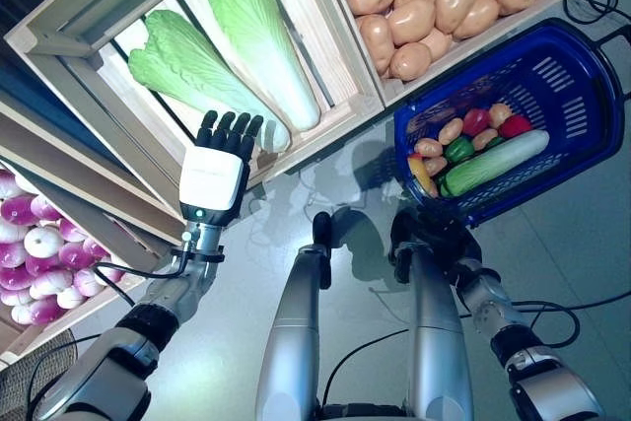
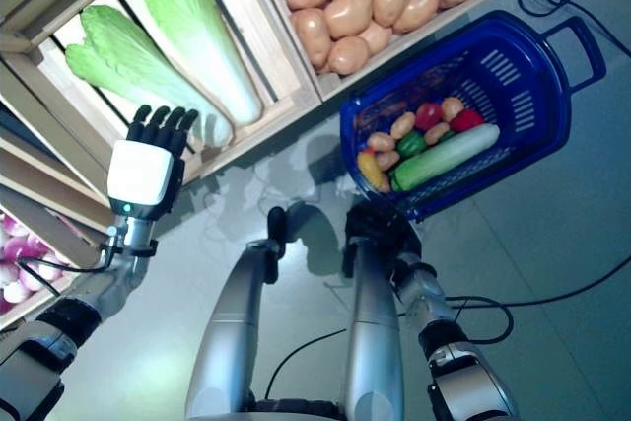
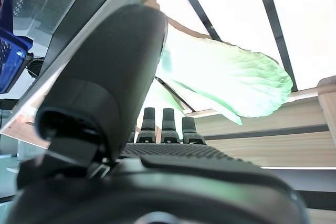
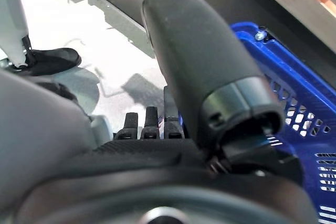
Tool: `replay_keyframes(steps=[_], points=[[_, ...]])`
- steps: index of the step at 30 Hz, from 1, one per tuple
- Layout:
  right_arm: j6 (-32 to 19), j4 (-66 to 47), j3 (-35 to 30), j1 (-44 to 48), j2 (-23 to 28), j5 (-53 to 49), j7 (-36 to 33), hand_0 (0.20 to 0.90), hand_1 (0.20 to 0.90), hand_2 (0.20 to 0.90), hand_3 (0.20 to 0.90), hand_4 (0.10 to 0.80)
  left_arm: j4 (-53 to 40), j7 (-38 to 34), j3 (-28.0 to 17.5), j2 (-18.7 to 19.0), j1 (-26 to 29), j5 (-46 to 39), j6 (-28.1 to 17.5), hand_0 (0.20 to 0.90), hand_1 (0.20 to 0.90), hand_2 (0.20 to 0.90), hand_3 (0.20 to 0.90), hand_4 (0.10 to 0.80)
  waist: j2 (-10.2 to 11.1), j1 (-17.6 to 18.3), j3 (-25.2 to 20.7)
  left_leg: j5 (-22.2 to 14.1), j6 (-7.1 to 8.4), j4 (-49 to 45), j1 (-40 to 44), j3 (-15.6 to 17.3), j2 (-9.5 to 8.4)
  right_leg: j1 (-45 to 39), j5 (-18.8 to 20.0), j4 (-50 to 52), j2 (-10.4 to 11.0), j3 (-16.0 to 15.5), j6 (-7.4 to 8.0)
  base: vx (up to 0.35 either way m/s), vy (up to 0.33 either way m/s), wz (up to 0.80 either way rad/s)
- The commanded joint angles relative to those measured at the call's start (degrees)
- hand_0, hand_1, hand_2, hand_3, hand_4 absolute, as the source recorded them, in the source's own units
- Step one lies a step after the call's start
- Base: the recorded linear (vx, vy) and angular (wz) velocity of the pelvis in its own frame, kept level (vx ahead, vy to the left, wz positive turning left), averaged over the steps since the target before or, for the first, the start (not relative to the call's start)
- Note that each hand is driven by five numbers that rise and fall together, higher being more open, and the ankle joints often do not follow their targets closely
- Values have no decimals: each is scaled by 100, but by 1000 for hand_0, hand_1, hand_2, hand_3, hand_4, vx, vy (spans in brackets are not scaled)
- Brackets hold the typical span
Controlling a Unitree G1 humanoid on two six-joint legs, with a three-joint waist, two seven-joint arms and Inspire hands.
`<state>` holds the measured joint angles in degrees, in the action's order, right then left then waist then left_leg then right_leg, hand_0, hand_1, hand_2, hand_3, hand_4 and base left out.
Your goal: Put vegetables into the basket
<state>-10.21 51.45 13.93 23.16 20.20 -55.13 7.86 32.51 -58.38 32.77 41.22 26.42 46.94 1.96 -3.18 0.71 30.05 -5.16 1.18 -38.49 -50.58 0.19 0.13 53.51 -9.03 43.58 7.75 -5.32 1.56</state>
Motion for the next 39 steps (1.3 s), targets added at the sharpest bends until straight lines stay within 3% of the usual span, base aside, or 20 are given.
replay_keyframes(steps=[1,5,14,24,39], points=[[-66,-252,-32,-501,269,-157,-91,900,900,900,900,800,-435,-408,-287,366,47,30,204,900,900,900,900,800,-75,-66,-25,-126,55,-257,-95,244,-49,-298,342,-187,-51,198,37,0,0,0],[-28,-283,56,-402,295,101,-242,900,900,900,900,800,-425,-178,-157,486,271,200,266,900,900,900,900,800,-60,-39,-25,-112,81,-256,-111,260,-44,-283,359,-200,-61,195,37,16,2,-1],[22,-183,35,-328,561,37,-152,900,900,900,900,800,-392,412,225,1146,892,538,212,900,900,900,900,800,-52,59,-25,-89,80,-253,-144,338,43,-229,365,-171,-85,198,29,13,7,0],[41,269,25,-30,609,161,-61,900,900,900,900,800,-613,1715,1094,1649,2135,640,-370,900,900,900,900,800,-106,149,-25,-64,81,-130,-47,407,84,-277,389,-236,-95,202,59,1,-1,-1],[-128,671,-79,58,621,84,126,900,900,900,900,800,-730,2829,1376,2084,2457,226,-263,900,900,900,900,800,-141,85,-25,-39,58,114,84,395,86,-415,425,-489,-83,124,86,1,-9,-1]])
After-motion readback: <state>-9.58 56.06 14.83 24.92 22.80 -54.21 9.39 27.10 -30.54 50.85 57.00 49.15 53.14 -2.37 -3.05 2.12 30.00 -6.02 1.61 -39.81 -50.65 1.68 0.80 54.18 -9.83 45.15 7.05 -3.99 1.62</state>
